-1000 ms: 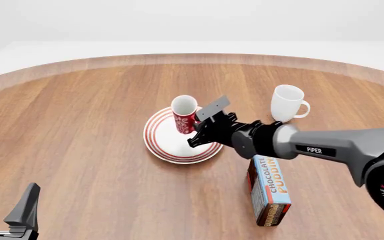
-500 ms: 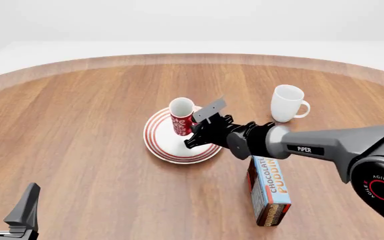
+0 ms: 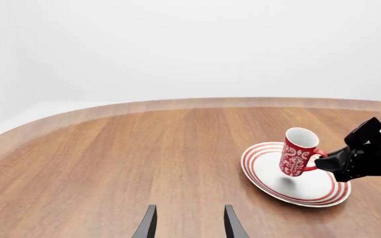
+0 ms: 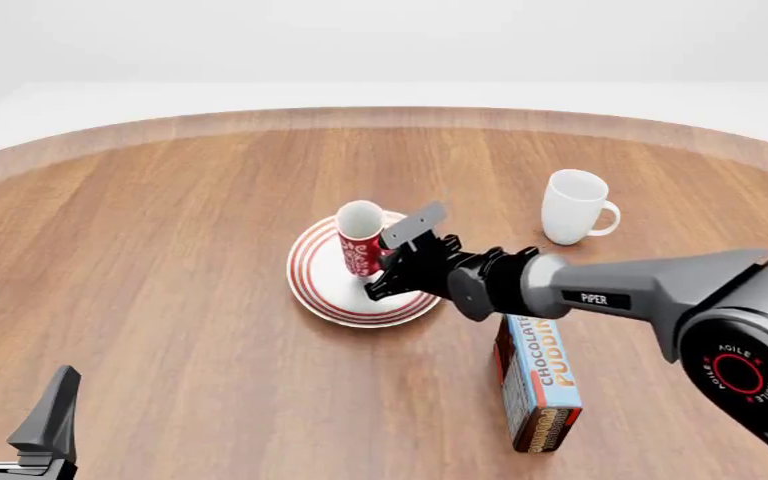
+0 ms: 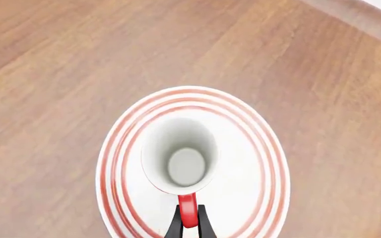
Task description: Pick up the red mug and put it on the plate
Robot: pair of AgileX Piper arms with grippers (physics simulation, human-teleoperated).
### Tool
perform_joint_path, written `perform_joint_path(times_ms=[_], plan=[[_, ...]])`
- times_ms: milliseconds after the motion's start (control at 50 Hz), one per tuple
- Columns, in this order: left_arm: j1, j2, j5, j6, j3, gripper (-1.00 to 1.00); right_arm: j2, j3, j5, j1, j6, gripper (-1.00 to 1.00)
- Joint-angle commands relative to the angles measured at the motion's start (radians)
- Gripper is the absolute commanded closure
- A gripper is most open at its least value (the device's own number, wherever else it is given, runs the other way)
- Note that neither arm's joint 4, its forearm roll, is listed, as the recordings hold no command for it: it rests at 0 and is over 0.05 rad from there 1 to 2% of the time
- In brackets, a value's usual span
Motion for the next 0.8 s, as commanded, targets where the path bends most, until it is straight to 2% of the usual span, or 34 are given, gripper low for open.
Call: perform_joint_path(times_ms=[20, 400, 420, 800], plan=[[0.0, 0.0, 0.0, 0.0, 0.0, -1.0, 0.006, -0.012, 0.002, -0.001, 0.005, 1.0], [0.0, 0.0, 0.0, 0.0, 0.0, -1.0, 0.024, -0.022, -0.002, -0.007, -0.015, 1.0], [0.0, 0.0, 0.0, 0.0, 0.0, -1.0, 0.03, -0.028, 0.004, -0.006, -0.012, -1.0], [0.0, 0.0, 0.0, 0.0, 0.0, -1.0, 0.031, -0.026, 0.001, -0.017, -0.011, -1.0]])
